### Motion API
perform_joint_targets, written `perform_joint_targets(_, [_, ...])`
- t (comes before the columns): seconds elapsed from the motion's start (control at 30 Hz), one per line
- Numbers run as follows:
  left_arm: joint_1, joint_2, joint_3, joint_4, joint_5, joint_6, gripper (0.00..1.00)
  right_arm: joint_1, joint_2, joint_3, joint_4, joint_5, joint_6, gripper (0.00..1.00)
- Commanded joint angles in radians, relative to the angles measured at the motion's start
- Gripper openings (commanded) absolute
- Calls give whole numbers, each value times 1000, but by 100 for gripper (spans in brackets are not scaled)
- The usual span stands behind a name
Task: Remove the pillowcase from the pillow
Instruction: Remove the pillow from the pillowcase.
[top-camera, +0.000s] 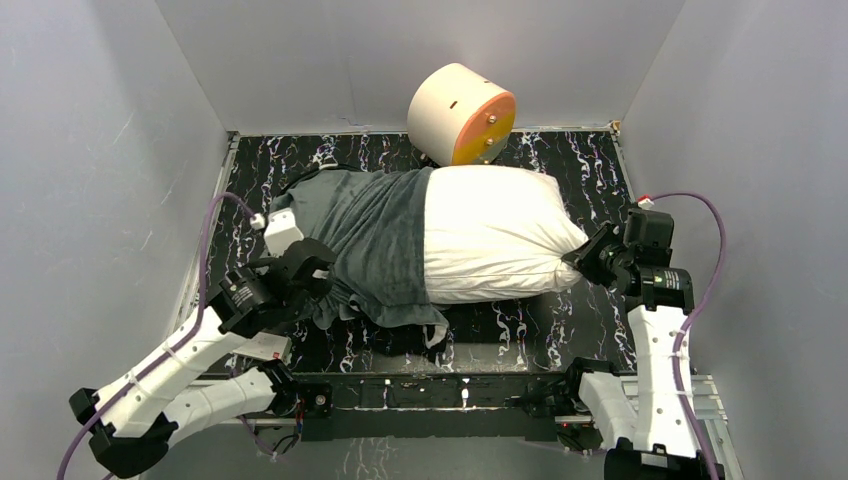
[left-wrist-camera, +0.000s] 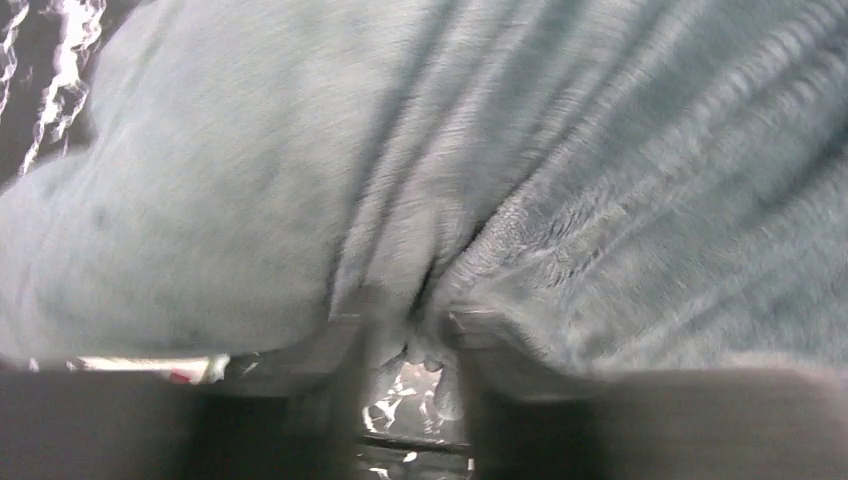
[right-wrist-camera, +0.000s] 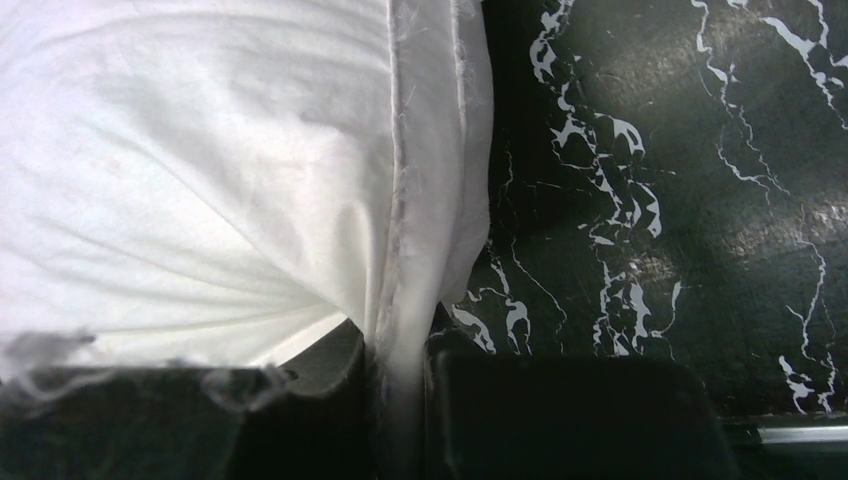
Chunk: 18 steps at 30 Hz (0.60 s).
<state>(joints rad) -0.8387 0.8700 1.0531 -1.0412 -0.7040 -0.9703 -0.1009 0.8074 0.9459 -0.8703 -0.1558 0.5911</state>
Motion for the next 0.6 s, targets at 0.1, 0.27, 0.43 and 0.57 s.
perform_joint_targets(0.1, [33, -137, -56, 473, 428, 344, 73, -33, -37, -26, 150, -27, -28, 5])
perform_joint_targets(0.27, [25, 15, 6, 481, 610, 378, 78, -33, -38, -34, 163, -22, -20, 4])
perform_joint_targets(0.43, [-107, 100, -47, 505, 530, 342, 77, -34, -26, -42, 172, -28, -10, 5])
perform_joint_targets(0.57, [-222, 165, -101, 500, 376, 244, 77, -34, -18, -50, 176, -26, -8, 5])
